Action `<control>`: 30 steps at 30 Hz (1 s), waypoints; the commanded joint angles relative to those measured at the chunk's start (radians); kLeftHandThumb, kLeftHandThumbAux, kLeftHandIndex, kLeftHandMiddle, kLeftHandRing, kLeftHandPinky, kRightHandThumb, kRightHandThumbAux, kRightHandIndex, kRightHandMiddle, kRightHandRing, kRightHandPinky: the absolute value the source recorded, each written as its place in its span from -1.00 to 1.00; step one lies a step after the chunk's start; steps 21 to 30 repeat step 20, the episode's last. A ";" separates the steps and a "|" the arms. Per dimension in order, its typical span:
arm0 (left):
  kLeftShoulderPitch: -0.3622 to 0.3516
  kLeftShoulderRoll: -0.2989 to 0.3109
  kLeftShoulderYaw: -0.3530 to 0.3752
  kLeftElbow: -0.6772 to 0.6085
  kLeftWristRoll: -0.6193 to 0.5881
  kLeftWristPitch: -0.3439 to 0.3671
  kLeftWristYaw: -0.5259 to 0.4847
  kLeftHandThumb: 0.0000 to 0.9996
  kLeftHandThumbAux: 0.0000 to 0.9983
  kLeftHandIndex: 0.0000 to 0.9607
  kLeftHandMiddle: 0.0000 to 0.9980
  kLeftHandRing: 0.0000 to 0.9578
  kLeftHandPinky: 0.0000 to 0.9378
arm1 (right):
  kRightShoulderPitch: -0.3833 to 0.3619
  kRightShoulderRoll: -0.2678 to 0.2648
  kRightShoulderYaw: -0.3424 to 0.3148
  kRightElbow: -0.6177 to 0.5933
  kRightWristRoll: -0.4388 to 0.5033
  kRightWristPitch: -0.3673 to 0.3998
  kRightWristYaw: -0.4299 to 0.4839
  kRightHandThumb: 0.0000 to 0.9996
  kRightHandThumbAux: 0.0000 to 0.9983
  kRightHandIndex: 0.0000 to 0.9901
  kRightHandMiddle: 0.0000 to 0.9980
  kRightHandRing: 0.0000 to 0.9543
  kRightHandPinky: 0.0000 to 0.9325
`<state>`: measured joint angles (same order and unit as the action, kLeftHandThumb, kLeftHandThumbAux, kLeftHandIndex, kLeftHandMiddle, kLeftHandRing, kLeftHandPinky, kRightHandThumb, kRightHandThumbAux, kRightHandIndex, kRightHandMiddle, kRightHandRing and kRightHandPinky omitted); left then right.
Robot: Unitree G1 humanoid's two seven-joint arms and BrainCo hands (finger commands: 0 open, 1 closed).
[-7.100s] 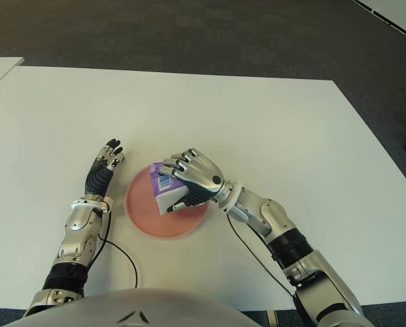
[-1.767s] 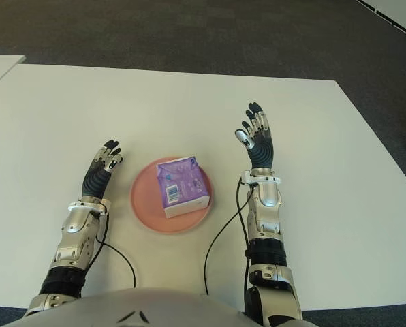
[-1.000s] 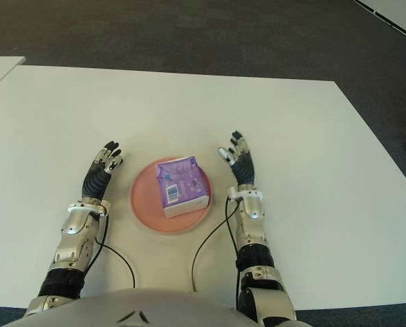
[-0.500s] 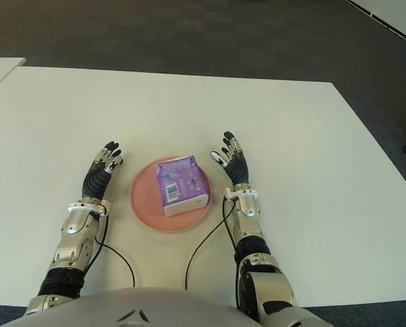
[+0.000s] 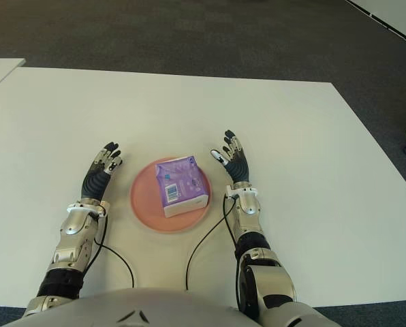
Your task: Put the tissue paper into the plate.
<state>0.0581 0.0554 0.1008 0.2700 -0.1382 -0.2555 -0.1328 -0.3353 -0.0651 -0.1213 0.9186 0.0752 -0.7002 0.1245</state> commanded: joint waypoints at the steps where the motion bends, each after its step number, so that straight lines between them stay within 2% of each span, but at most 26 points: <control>1: 0.023 0.003 -0.001 0.016 -0.001 0.035 -0.010 -1.00 0.04 -1.00 -1.00 -1.00 -1.00 | 0.072 0.013 -0.009 0.070 0.002 0.015 -0.002 -1.00 0.25 -1.00 -1.00 -1.00 -1.00; 13: 0.023 0.002 -0.002 0.009 -0.001 0.038 -0.009 -1.00 0.04 -1.00 -1.00 -1.00 -1.00 | 0.089 0.009 -0.011 0.049 -0.003 0.005 -0.002 -1.00 0.28 -1.00 -1.00 -1.00 -1.00; 20: 0.026 0.004 -0.005 0.002 0.004 0.041 -0.008 -1.00 0.05 -1.00 -1.00 -1.00 -1.00 | 0.140 0.023 0.000 -0.041 -0.015 0.027 -0.019 -1.00 0.29 -1.00 -1.00 -1.00 -1.00; 30: 0.026 0.004 -0.005 0.002 0.004 0.041 -0.008 -1.00 0.05 -1.00 -1.00 -1.00 -1.00 | 0.140 0.023 0.000 -0.041 -0.015 0.027 -0.019 -1.00 0.29 -1.00 -1.00 -1.00 -1.00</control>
